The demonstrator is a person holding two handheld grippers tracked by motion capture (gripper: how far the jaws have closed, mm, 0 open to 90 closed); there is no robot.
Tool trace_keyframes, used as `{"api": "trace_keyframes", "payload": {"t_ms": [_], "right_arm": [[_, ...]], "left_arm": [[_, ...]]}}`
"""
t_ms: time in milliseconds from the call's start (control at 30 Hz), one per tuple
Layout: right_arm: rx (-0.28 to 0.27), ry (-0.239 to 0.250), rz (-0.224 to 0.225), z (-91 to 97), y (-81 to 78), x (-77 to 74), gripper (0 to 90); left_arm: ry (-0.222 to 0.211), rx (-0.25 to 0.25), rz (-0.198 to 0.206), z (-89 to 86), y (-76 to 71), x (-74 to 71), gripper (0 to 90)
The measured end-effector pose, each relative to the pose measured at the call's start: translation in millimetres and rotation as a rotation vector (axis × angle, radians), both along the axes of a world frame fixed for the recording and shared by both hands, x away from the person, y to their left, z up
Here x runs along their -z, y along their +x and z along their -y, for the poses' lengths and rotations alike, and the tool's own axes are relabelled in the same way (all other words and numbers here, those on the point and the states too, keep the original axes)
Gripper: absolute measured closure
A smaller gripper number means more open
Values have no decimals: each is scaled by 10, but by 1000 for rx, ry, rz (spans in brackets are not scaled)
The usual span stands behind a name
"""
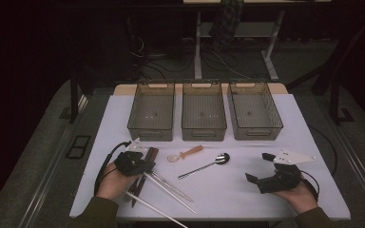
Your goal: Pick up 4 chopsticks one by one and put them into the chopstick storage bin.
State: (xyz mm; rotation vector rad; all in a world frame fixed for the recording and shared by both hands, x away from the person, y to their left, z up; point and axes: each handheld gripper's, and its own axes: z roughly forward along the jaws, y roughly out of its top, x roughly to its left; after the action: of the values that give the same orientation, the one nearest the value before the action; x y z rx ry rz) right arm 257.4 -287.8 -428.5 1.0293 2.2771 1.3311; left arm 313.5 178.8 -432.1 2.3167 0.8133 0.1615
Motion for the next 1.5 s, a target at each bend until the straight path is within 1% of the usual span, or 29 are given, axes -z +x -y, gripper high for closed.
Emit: {"api": "trace_keyframes", "payload": {"t_ms": [433,1500], "right_arm": [[0,2,1,1,5,0,4],[2,5,0,5,3,-7,4]], "left_arm": [[-4,-1,-5,-29,-26,-10,885],[2,3,-8,-44,-70,-23,886]]}}
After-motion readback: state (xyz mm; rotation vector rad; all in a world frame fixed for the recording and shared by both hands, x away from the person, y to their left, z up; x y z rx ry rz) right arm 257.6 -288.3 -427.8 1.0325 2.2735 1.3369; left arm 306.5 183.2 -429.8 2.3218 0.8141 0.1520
